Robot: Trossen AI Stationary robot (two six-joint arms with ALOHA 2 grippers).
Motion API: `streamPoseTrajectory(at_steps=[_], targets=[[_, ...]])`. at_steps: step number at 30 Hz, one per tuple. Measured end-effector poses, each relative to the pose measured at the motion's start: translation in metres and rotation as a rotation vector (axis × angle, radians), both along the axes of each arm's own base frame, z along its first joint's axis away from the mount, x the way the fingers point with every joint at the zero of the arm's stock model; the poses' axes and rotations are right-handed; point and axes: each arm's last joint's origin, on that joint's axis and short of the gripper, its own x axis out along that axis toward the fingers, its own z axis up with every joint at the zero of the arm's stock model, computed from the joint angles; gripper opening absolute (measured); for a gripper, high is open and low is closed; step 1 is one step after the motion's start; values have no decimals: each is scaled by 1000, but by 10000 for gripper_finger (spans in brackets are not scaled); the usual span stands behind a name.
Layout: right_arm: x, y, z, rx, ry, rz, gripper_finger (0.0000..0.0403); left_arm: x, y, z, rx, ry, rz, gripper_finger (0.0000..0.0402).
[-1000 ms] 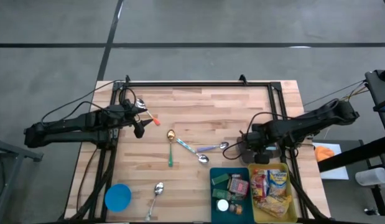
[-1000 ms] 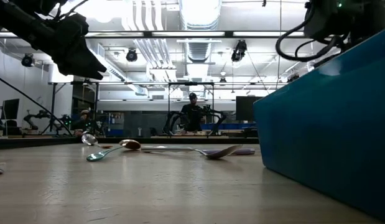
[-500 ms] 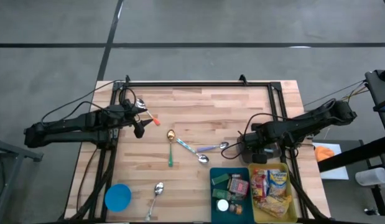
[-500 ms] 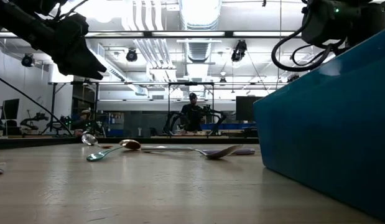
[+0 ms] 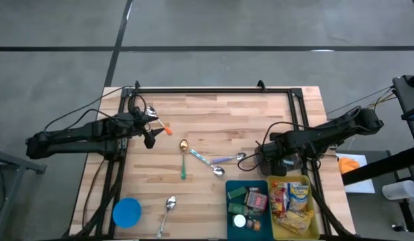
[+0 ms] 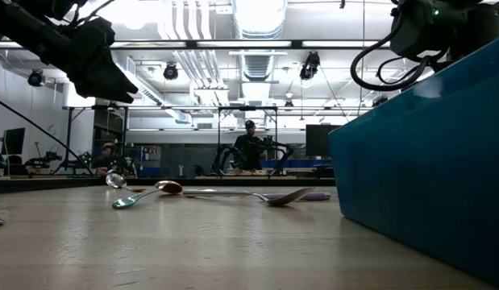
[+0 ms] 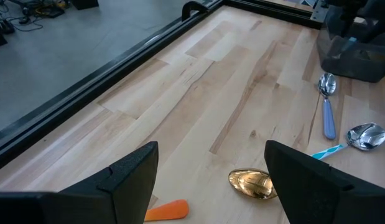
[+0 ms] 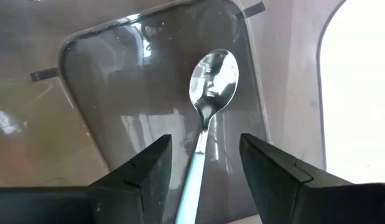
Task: Pick & Place Food Item
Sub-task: Put the purple spoon into the black bin
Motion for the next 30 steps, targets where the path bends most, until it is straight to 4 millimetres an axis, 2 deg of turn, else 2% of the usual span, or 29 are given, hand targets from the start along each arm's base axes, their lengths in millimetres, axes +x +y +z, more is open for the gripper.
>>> streamPoseTrajectory(at_steps=[4,9,15,21,25,30], targets=[[1,-1,2,-34,-11,-9,188,0,0,0,0,0,0,298],[8,-1,15,-73,-60,-16,188,0,0,0,0,0,0,298],[17,-1,42,-105,-102,-19,188,0,0,0,0,0,0,298],[32,-2,77,-193,-240,-40,188,0,0,0,0,0,0,298],[45,-4,99,-180,-363,-36,187,0,0,0,0,0,0,298],[59,-7,114,-193,-499,70,187,0,0,0,0,0,0,298]])
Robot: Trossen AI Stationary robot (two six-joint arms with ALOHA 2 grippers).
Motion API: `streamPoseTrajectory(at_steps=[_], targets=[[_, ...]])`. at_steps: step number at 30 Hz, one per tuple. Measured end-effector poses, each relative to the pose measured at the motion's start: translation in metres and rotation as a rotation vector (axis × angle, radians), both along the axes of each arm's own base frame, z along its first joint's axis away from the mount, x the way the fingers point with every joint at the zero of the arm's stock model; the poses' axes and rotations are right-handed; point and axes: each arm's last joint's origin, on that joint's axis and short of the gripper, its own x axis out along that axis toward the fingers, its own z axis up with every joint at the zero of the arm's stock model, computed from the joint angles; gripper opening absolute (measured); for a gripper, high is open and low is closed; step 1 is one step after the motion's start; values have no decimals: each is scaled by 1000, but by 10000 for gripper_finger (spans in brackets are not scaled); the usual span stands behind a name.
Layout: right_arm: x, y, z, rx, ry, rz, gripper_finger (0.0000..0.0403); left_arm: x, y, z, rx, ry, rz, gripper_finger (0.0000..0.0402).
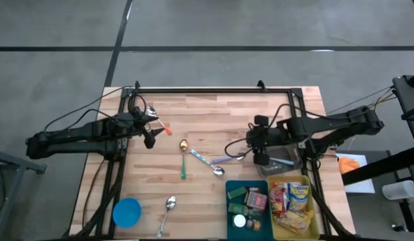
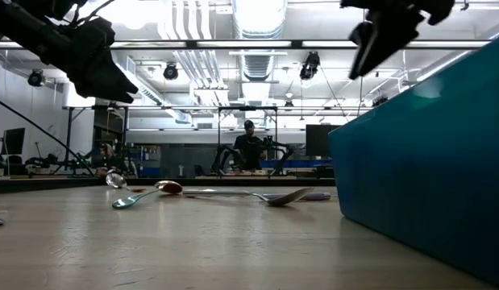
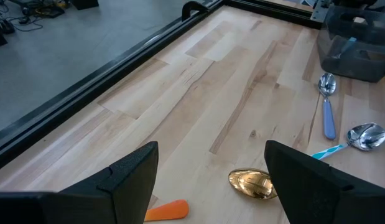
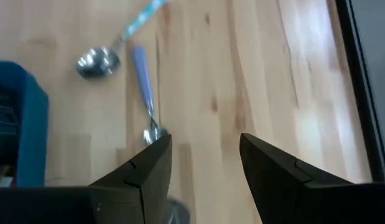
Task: Pick & Place Food Item
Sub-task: Put the purple spoon into the black bin
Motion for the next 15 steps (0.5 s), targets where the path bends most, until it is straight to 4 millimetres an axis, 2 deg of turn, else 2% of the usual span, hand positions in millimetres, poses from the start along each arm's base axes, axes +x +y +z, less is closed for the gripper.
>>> streamPoseTrajectory(at_steps=[5,11,15], targets=[[14,-11,0,68,-102,81,187,0,0,0,0,0,0,298],[30,-32,-23,120,-80,88,187,0,0,0,0,-1,0,298],[46,-35,-41,130,-20,130,187,0,0,0,0,0,-1,298]])
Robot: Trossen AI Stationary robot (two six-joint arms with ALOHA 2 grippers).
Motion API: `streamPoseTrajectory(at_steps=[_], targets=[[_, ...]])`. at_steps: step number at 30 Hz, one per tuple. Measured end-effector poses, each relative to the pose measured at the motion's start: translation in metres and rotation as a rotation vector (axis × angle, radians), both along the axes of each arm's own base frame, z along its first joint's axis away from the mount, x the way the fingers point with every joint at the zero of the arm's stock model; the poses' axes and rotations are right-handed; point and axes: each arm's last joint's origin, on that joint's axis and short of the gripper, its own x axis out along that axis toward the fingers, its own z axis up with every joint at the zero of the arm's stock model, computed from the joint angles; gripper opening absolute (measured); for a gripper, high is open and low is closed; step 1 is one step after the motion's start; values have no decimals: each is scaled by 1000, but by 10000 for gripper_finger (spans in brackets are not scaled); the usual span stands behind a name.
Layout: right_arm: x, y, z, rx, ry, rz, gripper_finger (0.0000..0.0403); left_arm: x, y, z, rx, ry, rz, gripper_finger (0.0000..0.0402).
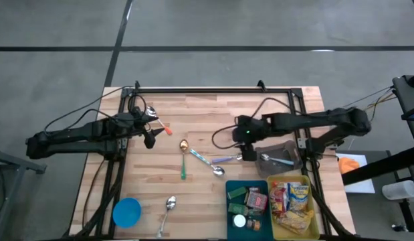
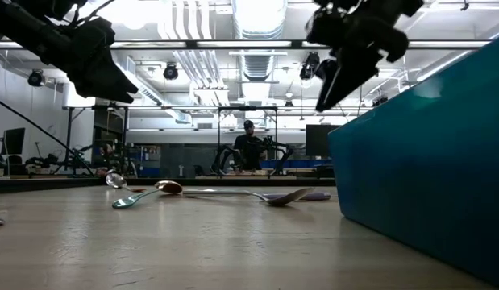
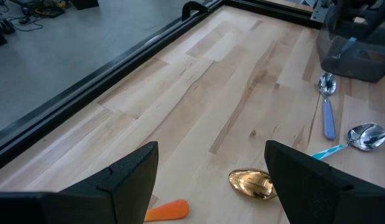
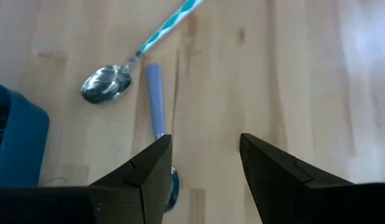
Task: Pick & Place Food Item
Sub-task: Put the purple spoon into the black bin
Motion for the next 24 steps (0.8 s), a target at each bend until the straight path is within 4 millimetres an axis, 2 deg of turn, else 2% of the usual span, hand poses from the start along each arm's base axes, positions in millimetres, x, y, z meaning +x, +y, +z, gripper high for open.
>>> streamPoseTrajectory(at_steps=[6,10,16,24], targets=[[21,1,-23,17,180,9,187,0,0,0,0,0,1,298],[36,1,-32,110,269,-12,187,0,0,0,0,-1,0,298],[53,2,-45,135,303,16,187,0,0,0,0,0,0,298],[65,3,-56,161,329,-36,187,0,0,0,0,0,0,298]])
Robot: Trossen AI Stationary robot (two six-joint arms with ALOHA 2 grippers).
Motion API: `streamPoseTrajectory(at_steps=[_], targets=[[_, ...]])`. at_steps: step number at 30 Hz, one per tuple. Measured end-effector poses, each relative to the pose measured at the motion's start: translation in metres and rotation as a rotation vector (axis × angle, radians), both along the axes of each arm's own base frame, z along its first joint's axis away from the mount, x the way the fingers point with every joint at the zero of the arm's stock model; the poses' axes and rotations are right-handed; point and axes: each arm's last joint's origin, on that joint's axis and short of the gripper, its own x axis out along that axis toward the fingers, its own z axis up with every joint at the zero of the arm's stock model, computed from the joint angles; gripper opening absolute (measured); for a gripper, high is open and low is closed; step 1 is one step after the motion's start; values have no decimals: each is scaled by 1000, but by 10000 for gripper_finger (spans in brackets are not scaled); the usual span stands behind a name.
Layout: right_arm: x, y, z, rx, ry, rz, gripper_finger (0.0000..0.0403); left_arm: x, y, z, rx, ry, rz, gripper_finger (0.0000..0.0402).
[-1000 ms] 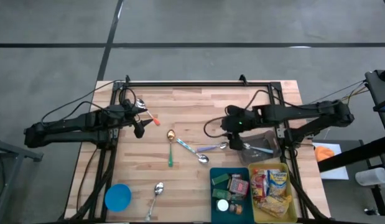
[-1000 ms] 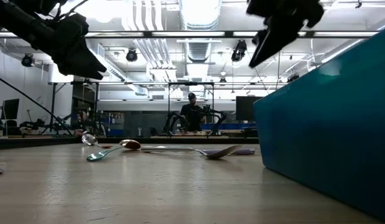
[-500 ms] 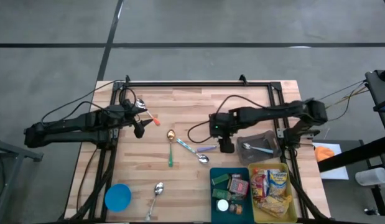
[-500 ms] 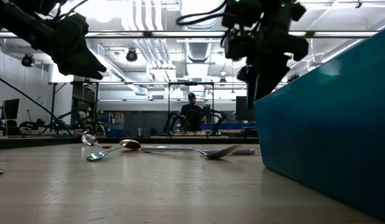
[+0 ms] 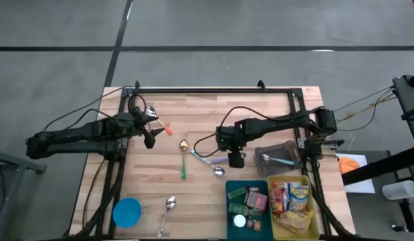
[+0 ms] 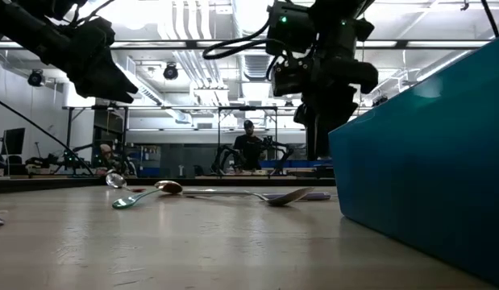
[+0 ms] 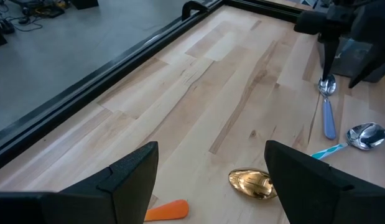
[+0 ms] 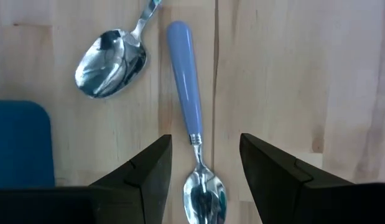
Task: Pick & Place Food Item
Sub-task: Put the purple spoon into the black bin
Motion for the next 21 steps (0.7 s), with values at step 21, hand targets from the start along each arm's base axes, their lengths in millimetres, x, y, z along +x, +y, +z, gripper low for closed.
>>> streamPoseTrajectory(at_steps=[21], targets=[[-14,13,-33,-20,61,-41,187,0,0,0,0,0,0,298]])
